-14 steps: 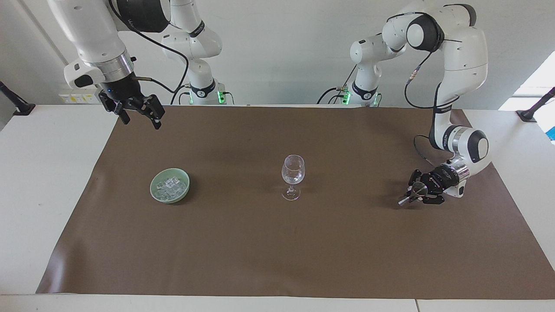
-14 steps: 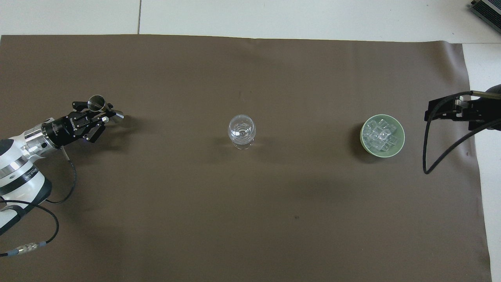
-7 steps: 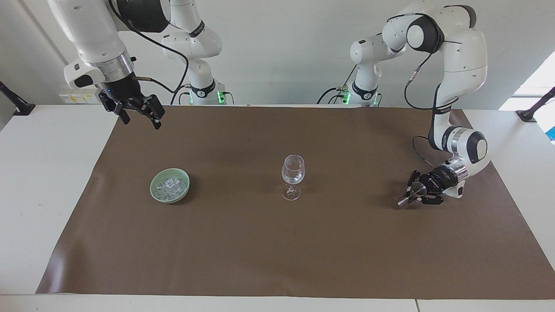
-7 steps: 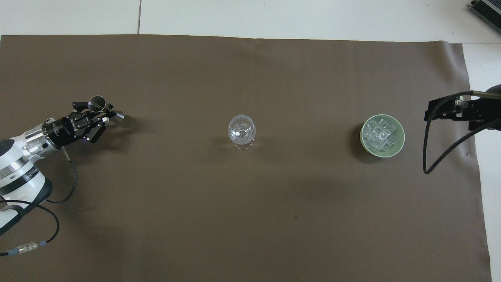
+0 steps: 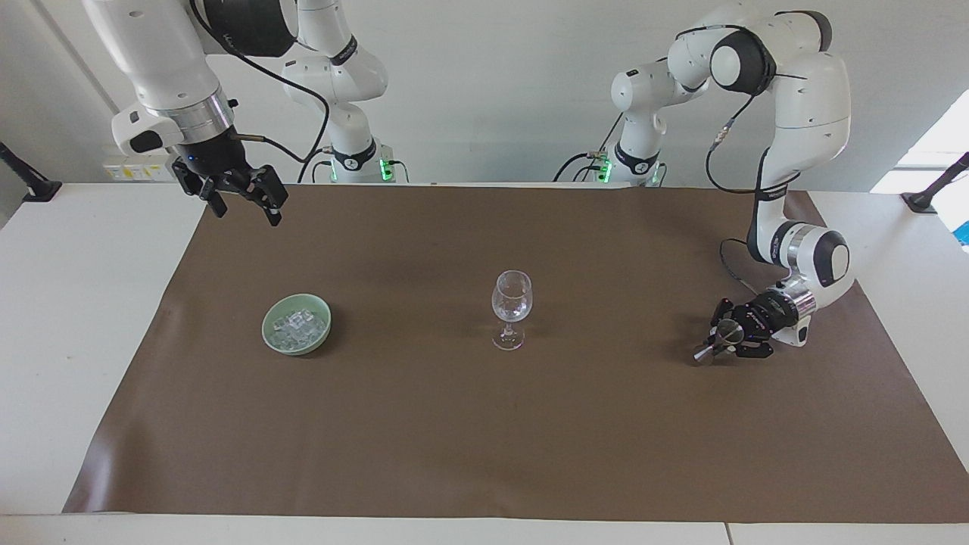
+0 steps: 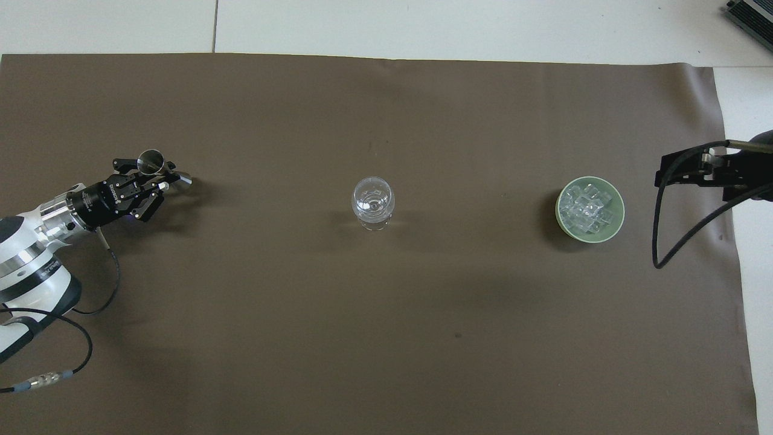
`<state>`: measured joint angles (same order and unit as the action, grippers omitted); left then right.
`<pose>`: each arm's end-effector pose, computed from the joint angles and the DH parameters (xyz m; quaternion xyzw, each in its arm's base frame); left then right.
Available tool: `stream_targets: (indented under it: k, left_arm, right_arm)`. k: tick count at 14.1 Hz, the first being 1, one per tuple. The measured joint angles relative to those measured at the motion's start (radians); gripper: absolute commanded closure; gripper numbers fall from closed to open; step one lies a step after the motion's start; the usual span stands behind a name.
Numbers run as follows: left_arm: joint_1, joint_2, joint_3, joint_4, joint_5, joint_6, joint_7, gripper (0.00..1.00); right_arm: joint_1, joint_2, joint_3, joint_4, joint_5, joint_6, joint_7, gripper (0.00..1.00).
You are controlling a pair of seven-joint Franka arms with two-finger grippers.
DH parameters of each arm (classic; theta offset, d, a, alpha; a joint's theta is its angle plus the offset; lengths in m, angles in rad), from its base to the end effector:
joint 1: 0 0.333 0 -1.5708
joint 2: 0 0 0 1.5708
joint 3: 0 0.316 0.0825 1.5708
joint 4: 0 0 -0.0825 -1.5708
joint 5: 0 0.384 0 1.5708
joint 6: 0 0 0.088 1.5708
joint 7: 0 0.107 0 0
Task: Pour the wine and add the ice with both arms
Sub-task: 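Open the left gripper to release the silver cup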
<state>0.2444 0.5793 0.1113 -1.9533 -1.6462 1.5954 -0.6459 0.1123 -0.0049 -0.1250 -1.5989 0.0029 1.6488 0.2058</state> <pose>0.5870 0.1031 0.2102 0.3844 0.6091 -0.3884 0.5748 0.5605 -0.0070 0.6209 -0.9937 0.1091 -0.0271 0.0044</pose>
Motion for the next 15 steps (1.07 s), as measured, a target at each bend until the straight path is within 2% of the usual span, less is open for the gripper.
stream_targets:
  k: [8, 9, 12, 15]
  left_arm:
    - [0.009, 0.001, 0.003, 0.01, 0.041, 0.0, 0.048, 1.0]
    - [0.01, 0.001, 0.003, 0.01, 0.042, 0.0, 0.051, 0.96]
    - [0.014, 0.001, 0.006, 0.011, 0.051, 0.0, 0.054, 0.95]
    - [0.018, 0.001, 0.007, 0.011, 0.054, 0.0, 0.055, 0.9]
  right_arm:
    - [0.0, 0.0, 0.0, 0.0, 0.0, 0.0, 0.0, 0.0]
    - [0.0, 0.0, 0.0, 0.0, 0.0, 0.0, 0.0, 0.0]
    - [0.0, 0.0, 0.0, 0.0, 0.0, 0.0, 0.0, 0.0]
    - [0.0, 0.0, 0.0, 0.0, 0.0, 0.0, 0.0, 0.0]
